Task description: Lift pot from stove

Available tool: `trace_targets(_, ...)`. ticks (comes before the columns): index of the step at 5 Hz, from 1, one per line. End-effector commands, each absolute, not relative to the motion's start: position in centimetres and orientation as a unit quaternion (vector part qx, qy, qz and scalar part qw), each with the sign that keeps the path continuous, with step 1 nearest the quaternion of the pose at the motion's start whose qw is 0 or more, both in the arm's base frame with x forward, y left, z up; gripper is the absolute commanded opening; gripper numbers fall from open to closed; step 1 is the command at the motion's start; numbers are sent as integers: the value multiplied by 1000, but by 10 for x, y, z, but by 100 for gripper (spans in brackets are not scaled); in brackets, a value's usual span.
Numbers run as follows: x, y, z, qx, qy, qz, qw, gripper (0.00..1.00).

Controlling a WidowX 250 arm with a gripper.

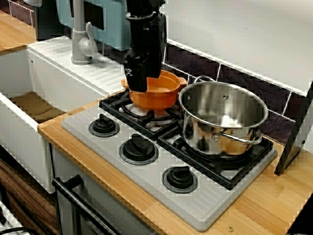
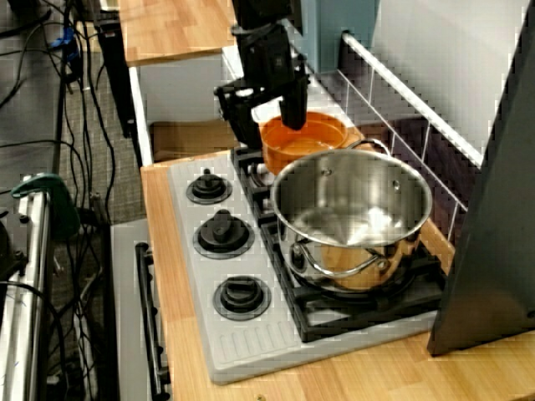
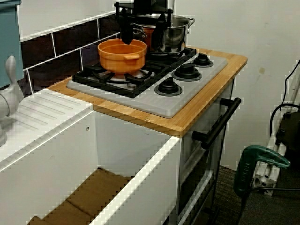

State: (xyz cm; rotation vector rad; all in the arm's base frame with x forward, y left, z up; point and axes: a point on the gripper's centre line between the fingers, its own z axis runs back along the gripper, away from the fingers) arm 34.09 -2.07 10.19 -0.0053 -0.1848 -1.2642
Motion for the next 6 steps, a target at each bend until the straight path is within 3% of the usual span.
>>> trace_targets(1, 342, -20, 90, 16, -89, -587, 804, 100)
trace_targets(2, 340, -19, 88, 16, -87, -587, 804, 100)
trace_targets(3, 336, -19, 83, 9, -85, -589, 804, 22)
trace_targets(4, 335, -18, 85, 8, -85, -585, 806, 0)
trace_targets(6, 330, -12, 115, -15, -97, -582, 807, 0)
